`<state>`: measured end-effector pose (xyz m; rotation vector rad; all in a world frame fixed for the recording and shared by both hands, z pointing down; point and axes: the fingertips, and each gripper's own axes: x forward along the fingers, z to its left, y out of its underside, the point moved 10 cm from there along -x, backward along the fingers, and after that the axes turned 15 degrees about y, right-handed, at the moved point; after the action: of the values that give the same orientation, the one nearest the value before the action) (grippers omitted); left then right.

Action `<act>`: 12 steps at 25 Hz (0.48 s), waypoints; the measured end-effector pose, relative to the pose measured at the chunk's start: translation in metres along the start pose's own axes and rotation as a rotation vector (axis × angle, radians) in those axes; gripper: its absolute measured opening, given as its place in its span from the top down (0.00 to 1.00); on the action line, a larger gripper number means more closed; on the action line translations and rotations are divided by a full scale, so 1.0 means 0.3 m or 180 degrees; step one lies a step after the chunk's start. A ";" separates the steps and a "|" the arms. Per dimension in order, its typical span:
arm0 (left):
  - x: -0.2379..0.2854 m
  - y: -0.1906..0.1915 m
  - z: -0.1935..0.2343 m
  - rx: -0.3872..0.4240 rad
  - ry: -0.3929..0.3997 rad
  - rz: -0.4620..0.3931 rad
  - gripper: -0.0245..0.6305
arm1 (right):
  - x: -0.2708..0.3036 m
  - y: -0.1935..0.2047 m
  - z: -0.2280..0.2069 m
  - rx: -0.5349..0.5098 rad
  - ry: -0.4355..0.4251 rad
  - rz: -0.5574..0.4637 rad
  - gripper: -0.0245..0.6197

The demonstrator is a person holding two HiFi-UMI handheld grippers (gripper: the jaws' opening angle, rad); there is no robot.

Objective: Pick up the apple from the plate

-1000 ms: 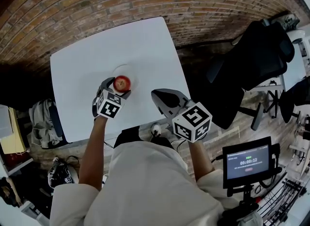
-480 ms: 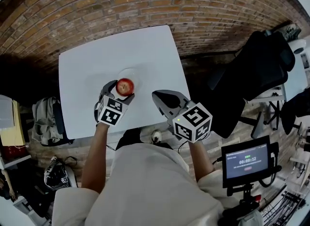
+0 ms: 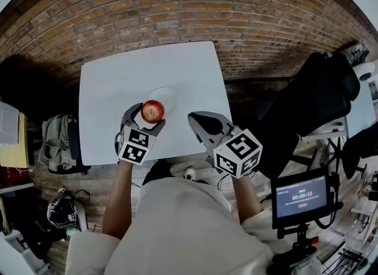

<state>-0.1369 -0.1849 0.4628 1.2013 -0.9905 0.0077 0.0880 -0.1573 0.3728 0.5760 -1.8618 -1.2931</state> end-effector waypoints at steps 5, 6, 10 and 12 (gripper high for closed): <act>-0.056 0.009 -0.011 -0.0008 -0.0086 -0.0089 0.40 | 0.013 -0.031 0.030 -0.0082 -0.0050 -0.0075 0.96; -0.067 0.013 -0.012 -0.0018 -0.0104 -0.0114 0.40 | 0.015 -0.037 0.037 -0.0098 -0.0065 -0.0091 0.96; -0.115 0.021 -0.025 -0.0037 -0.0155 -0.0226 0.40 | 0.013 -0.061 0.064 -0.0155 -0.0109 -0.0146 0.96; -0.141 0.019 -0.032 -0.0029 -0.0174 -0.0262 0.40 | 0.011 -0.075 0.073 -0.0180 -0.0117 -0.0175 0.96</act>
<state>-0.1590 -0.1547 0.4401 1.2387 -0.9869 -0.0951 0.0669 -0.1558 0.3492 0.5808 -1.8444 -1.3963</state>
